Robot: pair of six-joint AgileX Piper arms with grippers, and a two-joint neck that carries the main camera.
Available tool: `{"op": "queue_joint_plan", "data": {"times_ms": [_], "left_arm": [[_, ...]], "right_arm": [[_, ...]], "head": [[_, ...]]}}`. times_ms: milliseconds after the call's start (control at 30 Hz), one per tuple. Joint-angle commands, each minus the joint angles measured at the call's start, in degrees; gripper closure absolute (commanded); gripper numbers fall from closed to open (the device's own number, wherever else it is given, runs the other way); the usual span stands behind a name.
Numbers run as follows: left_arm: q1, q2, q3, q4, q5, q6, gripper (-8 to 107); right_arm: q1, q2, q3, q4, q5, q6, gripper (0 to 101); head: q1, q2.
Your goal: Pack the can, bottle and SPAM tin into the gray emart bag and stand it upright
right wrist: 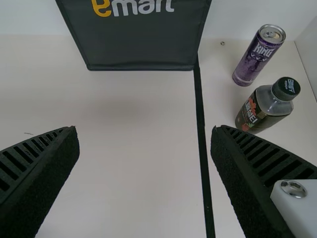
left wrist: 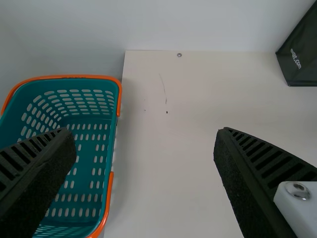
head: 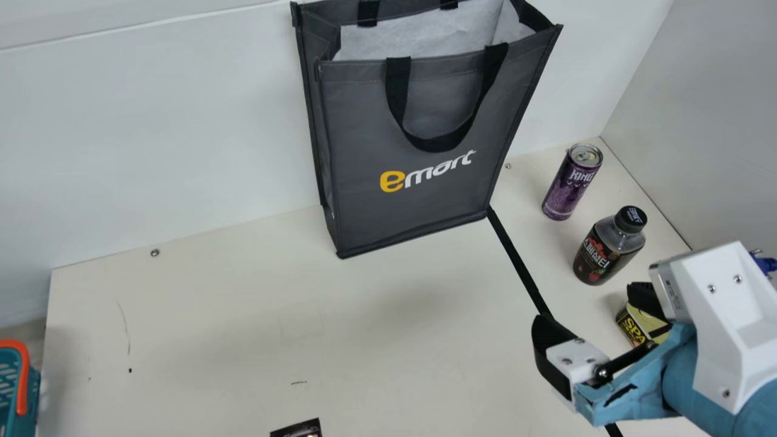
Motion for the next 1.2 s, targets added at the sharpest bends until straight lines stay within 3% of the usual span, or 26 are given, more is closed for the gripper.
{"op": "queue_joint_plan", "data": {"times_ms": [0, 1167], "left_arm": [[0.0, 0.0, 0.0, 0.0, 0.0, 0.0, 9], [0.0, 0.0, 0.0, 0.0, 0.0, 0.0, 9]], "right_arm": [[0.0, 0.0, 0.0, 0.0, 0.0, 0.0, 6], [0.1, 0.1, 0.0, -0.2, 0.0, -0.2, 6]], "head": [[-1.3, -0.1], [-1.3, -0.1]]}}
